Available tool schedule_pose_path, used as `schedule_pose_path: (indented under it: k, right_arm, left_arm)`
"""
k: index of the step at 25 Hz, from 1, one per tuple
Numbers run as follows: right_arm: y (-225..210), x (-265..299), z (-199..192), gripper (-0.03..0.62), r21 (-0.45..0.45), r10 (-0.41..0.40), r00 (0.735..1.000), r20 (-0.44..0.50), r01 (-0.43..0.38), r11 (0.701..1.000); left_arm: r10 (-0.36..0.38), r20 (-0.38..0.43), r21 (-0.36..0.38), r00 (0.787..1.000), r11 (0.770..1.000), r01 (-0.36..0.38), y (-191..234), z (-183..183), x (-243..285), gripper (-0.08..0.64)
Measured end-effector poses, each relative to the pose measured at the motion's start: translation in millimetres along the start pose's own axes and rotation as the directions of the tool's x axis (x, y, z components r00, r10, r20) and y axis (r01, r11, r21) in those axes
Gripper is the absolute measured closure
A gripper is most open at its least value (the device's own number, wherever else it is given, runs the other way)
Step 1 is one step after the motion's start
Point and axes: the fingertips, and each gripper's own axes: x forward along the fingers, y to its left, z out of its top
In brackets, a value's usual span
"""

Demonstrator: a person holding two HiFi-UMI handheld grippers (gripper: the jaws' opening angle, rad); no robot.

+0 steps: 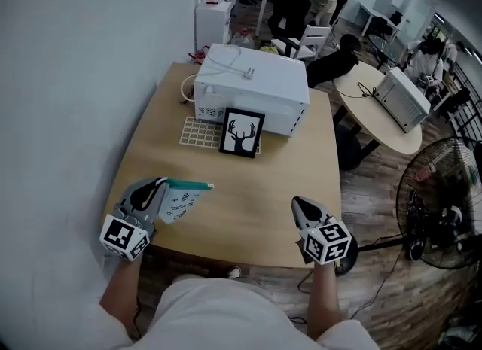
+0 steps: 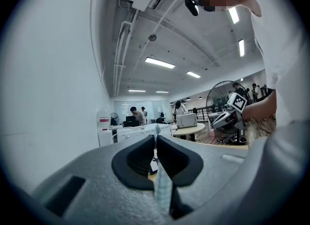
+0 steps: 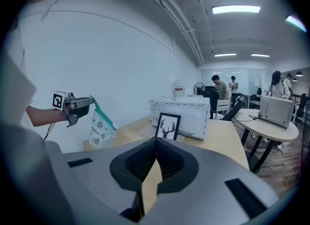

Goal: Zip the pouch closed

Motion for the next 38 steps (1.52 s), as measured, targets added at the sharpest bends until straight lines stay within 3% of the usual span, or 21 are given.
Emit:
schedule_pose_path:
  k: [9, 18, 29, 38]
  right_arm:
    - [-17, -29, 42, 0.592, 0.031, -0.097, 0.986, 0.135, 0.093, 0.995]
    - [-27, -64, 82, 0.592, 0.078, -0.192, 0.939, 0.286, 0.177, 0.981]
    - [-23, -72, 94, 0.592, 0.067, -0.203, 0.925, 0.321, 0.191, 0.979]
    - [-6, -69, 101, 0.592, 0.051, -0.183, 0.924, 0.336, 0.176, 0.983]
  left_arm:
    - [0.111, 0.058, -0.130, 0.992, 0.986, -0.103, 33, 11, -6, 0.532]
    - [0.219, 0.097, -0.208, 0.971, 0.958, -0.195, 48, 17, -26, 0.532]
    - [0.290, 0.083, -0.210, 0.953, 0.940, -0.268, 37, 8, -56, 0.532]
    - [0.281, 0.075, -0.189, 0.957, 0.946, -0.263, 32, 14, -66, 0.532]
